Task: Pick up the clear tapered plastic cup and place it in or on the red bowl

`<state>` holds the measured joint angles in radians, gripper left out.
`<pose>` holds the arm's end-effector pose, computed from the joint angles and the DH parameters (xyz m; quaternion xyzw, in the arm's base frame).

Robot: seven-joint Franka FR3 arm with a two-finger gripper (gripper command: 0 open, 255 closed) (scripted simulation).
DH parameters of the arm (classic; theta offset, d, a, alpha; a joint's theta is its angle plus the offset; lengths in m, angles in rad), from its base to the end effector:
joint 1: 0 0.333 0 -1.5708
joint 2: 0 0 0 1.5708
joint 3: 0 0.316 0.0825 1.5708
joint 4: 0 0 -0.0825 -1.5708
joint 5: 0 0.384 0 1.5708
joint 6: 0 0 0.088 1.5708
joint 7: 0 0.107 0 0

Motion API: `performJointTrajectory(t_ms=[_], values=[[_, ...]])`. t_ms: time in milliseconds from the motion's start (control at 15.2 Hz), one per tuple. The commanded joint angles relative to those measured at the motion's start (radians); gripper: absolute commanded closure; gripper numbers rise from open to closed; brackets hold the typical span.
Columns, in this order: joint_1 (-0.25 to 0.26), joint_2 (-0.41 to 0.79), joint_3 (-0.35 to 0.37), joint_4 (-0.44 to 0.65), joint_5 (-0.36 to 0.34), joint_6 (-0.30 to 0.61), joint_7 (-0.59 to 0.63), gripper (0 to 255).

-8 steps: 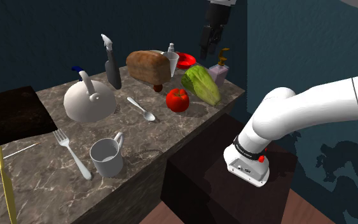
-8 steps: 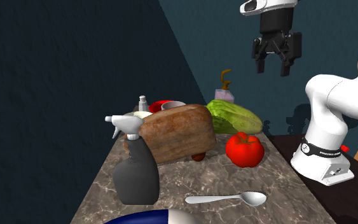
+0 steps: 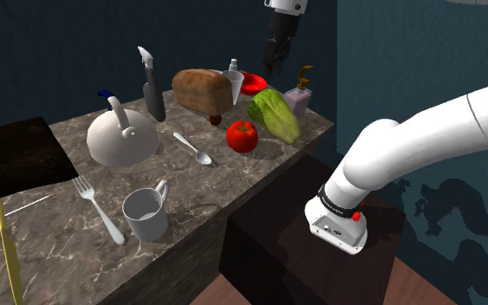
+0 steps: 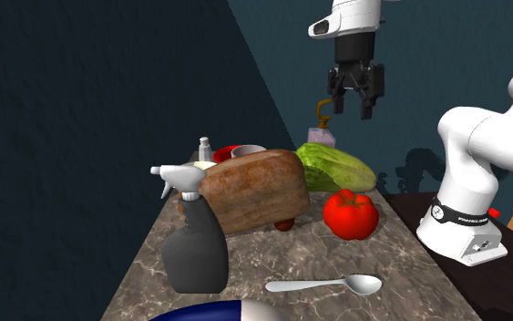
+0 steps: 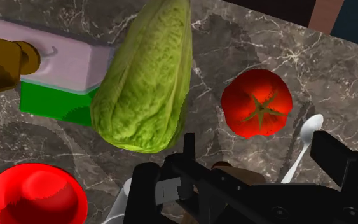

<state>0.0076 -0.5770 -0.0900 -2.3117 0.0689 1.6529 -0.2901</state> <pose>0.3674 -0.0287 0.5474 -0.9916 -0.1074 0.0308 0.0652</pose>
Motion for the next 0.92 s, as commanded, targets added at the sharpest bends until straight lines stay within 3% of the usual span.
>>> performJointTrajectory(t_ms=[0,396,858], values=[[-0.002,0.072,-0.025,0.026,-0.01,0.049,-0.046,0],[-0.005,0.275,-0.09,0.128,-0.013,0.156,-0.177,0],[-0.016,0.533,-0.145,0.311,0.029,0.234,-0.33,0]])
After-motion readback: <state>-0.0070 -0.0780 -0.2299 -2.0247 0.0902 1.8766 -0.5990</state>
